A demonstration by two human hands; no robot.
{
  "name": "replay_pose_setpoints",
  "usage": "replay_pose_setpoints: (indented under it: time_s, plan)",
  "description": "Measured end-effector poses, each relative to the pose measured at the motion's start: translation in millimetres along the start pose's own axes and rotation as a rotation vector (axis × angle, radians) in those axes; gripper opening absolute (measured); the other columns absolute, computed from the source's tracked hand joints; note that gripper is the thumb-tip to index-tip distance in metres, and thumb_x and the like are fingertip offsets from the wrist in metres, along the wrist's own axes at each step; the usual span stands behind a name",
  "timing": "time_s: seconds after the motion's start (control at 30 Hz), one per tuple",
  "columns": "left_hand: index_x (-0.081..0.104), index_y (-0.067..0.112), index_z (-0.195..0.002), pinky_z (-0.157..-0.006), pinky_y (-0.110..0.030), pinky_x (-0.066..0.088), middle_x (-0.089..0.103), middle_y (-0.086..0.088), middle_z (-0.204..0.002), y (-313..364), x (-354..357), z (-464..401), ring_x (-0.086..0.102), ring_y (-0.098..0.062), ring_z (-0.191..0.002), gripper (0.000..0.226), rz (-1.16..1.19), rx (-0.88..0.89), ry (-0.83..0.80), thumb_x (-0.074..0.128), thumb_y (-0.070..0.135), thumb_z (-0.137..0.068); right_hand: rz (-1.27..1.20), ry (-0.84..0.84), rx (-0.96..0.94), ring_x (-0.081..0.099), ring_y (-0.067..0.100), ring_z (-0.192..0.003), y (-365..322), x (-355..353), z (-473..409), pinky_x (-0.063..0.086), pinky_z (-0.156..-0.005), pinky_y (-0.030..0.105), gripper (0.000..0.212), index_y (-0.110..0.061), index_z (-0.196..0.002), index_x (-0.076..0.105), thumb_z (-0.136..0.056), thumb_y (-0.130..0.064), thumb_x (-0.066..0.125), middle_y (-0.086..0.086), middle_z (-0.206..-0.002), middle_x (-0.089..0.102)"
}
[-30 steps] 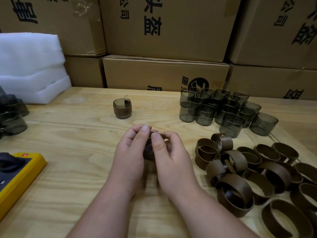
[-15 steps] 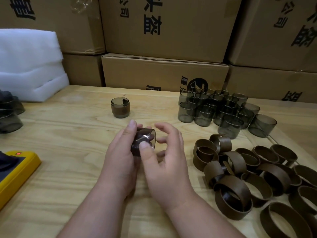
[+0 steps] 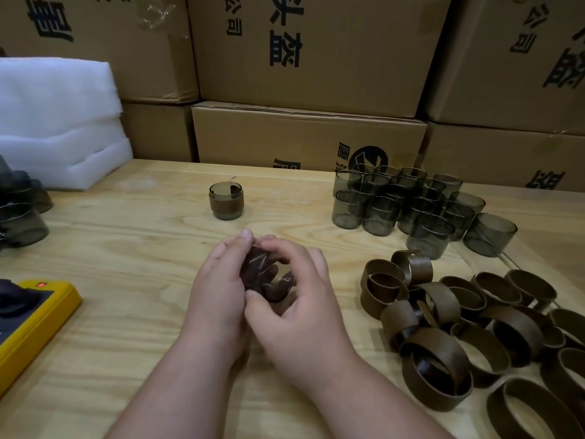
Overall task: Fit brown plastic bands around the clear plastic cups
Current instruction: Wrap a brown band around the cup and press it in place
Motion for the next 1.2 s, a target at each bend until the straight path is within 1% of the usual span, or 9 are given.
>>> replay_pose_setpoints:
  time_s: [0.2, 0.3, 0.37, 0.57, 0.77, 0.9, 1.03, 1.1, 1.2]
  plan:
    - [0.068, 0.012, -0.125, -0.081, -0.046, 0.062, 0.075, -0.02, -0.115, 0.7, 3.5, -1.7, 0.076, -0.032, -0.1, 0.056, 0.057, -0.075, 0.048, 0.042, 0.056, -0.103, 0.042, 0.209, -0.051, 0.058, -0.004, -0.107, 3.3, -7.0, -1.8, 0.051, -0.079, 0.012, 0.056, -0.048, -0.108, 0.047, -0.073, -0.013, 0.073, -0.025, -0.118, 0.043]
    - [0.067, 0.01, -0.123, -0.107, -0.056, 0.046, 0.073, -0.024, -0.119, 3.1, 0.4, -3.1, 0.071, -0.034, -0.104, 0.061, 0.09, -0.055, 0.045, 0.043, 0.061, -0.099, 0.019, 0.32, -0.063, 0.057, -0.005, -0.107, 4.4, -12.3, -3.7, 0.049, -0.075, 0.009, 0.063, -0.049, -0.107, 0.046, -0.074, -0.004, 0.076, -0.022, -0.12, 0.045]
    - [0.068, 0.011, -0.121, -0.112, -0.06, 0.041, 0.072, -0.024, -0.12, 2.1, -0.1, -2.5, 0.068, -0.039, -0.115, 0.061, 0.105, -0.034, 0.021, 0.052, 0.061, -0.091, -0.022, 0.368, -0.073, 0.058, -0.004, -0.104, 3.2, -14.8, -4.3, 0.05, -0.073, 0.01, 0.059, -0.049, -0.107, 0.047, -0.074, -0.008, 0.074, -0.02, -0.12, 0.047]
    - [0.068, 0.008, -0.112, -0.088, -0.048, 0.053, 0.075, -0.019, -0.105, 0.2, -1.7, -4.8, 0.074, -0.03, -0.092, 0.052, 0.141, 0.039, -0.024, 0.039, 0.041, -0.085, -0.149, 0.433, -0.006, 0.068, 0.027, -0.093, 3.3, -21.9, -4.4, 0.054, -0.063, 0.021, 0.054, -0.056, -0.108, 0.045, -0.074, -0.027, 0.074, 0.007, -0.121, 0.061]
    - [0.066, 0.012, -0.108, -0.084, -0.047, 0.049, 0.073, -0.02, -0.11, -3.6, 0.2, -6.0, 0.069, -0.03, -0.09, 0.047, 0.119, 0.003, -0.06, 0.022, 0.028, -0.102, -0.25, 0.423, 0.017, 0.067, 0.003, -0.084, 2.2, -22.5, -4.3, 0.05, -0.057, 0.015, 0.042, -0.039, -0.112, 0.051, -0.078, -0.028, 0.073, -0.025, -0.106, 0.065]
    - [0.061, 0.013, -0.12, -0.087, -0.048, 0.049, 0.073, -0.017, -0.119, -3.2, 6.6, -1.8, 0.07, -0.03, -0.099, 0.039, -0.024, 0.023, -0.073, 0.032, 0.036, -0.107, -0.393, 0.437, 0.151, 0.064, 0.01, -0.068, 8.8, -25.3, -6.1, 0.05, -0.059, 0.021, 0.05, -0.028, -0.11, 0.053, -0.073, -0.059, 0.066, -0.001, -0.083, 0.073]
    - [0.059, 0.014, -0.137, -0.093, -0.046, 0.053, 0.071, -0.015, -0.128, -3.7, 11.1, 3.8, 0.068, -0.029, -0.113, 0.074, -0.156, 0.007, -0.154, 0.07, 0.063, -0.082, -0.432, 0.359, 0.262, 0.059, 0.014, -0.057, 14.0, -24.9, -7.7, 0.046, -0.052, 0.025, 0.064, -0.016, -0.103, 0.06, -0.075, -0.074, 0.052, -0.002, -0.068, 0.067]
    - [0.058, 0.015, -0.139, -0.076, -0.036, 0.058, 0.072, -0.013, -0.127, -4.3, 14.1, 7.7, 0.071, -0.027, -0.105, 0.091, -0.145, 0.004, -0.248, 0.086, 0.06, -0.065, -0.441, 0.26, 0.275, 0.057, 0.017, -0.057, 14.7, -20.4, -7.8, 0.044, -0.05, 0.025, 0.064, -0.019, -0.1, 0.066, -0.078, -0.076, 0.048, 0.003, -0.072, 0.068]
    - [0.062, 0.022, -0.13, -0.05, -0.03, 0.052, 0.075, -0.01, -0.122, -1.8, 16.9, 11.8, 0.071, -0.022, -0.08, 0.073, -0.072, 0.023, -0.274, 0.089, 0.041, -0.065, -0.4, 0.144, 0.26, 0.058, 0.013, -0.059, 12.4, -14.0, -7.0, 0.045, -0.05, 0.022, 0.057, -0.027, -0.098, 0.07, -0.08, -0.076, 0.045, -0.004, -0.07, 0.068]
Point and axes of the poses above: each hand's wrist, its own z-axis away from the middle knuckle, its own x-axis out of the palm, y = z × x, the point moved 4 cm from there along -z, towards the middle knuckle
